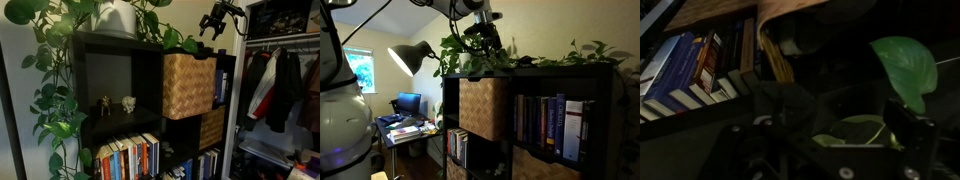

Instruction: Pull out the top brown basket then remove the black sock from the basket and close push in the brown basket

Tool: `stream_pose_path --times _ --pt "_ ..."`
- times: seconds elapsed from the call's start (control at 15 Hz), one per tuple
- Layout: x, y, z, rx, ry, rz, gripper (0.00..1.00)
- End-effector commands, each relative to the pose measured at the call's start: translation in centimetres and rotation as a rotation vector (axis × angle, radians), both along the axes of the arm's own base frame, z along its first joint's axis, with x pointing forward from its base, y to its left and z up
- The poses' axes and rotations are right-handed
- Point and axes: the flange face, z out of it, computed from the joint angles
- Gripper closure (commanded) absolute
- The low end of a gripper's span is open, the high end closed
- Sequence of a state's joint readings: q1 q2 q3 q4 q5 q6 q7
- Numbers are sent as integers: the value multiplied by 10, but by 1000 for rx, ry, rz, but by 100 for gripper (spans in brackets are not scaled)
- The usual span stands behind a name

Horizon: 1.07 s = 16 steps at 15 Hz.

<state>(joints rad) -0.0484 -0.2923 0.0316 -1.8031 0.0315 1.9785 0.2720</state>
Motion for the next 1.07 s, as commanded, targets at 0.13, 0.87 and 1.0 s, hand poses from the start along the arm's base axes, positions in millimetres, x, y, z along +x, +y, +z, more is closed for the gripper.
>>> stream_pose_path --times 0.13,0.87,1.0 --pt "-59 42 4 54 41 8 2" --pt "-105 55 -104 160 64 -125 85" --pt "-99 53 -122 173 14 -138 95"
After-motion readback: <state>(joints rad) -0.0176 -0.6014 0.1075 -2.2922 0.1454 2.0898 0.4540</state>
